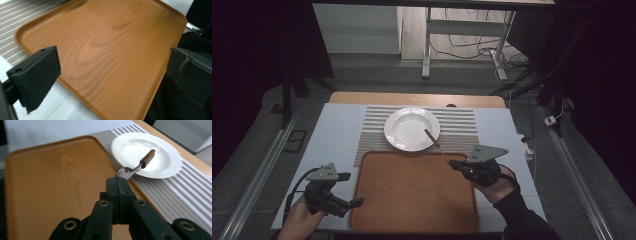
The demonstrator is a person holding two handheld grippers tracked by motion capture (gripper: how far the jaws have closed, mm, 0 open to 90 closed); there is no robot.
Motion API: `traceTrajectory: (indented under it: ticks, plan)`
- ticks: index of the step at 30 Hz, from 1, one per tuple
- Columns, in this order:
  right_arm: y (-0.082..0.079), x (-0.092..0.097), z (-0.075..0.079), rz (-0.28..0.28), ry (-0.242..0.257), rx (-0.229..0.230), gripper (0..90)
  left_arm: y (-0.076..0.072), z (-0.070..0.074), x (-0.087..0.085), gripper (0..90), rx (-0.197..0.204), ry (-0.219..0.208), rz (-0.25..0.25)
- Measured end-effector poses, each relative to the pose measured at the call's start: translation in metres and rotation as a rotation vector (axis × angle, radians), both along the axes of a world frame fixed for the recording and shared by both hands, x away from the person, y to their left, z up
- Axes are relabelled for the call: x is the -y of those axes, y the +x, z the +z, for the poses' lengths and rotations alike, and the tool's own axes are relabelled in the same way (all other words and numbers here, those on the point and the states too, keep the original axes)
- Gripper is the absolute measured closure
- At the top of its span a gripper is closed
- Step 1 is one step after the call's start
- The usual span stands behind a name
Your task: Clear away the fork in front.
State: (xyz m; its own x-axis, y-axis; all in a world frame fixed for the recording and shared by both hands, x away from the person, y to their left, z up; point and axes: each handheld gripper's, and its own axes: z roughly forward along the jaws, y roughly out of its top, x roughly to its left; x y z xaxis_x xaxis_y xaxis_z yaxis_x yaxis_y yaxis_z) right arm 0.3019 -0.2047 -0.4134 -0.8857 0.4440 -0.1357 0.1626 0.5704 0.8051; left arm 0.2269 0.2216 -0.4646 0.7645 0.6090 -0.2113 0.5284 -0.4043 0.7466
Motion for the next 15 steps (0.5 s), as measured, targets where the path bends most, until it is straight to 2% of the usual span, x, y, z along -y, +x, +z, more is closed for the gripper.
traceTrajectory:
  ticks: [3, 7, 12, 15]
  plan:
    - [-0.01, -0.002, 0.0, 0.042, 0.018, -0.021, 89.9, 0.005, 0.0, 0.009, 0.0, -0.008, 0.008, -0.033]
    - [-0.016, -0.003, -0.001, 0.07, 0.027, -0.034, 89.9, 0.011, 0.002, 0.02, 0.0, -0.009, 0.029, -0.064]
    - [-0.026, -0.002, -0.004, 0.109, 0.067, -0.091, 90.0, 0.022, 0.008, 0.032, 0.0, 0.017, 0.075, -0.093]
    - [-0.032, -0.003, -0.006, 0.13, 0.061, -0.11, 89.9, 0.025, 0.01, 0.036, 0.0, 0.023, 0.081, -0.101]
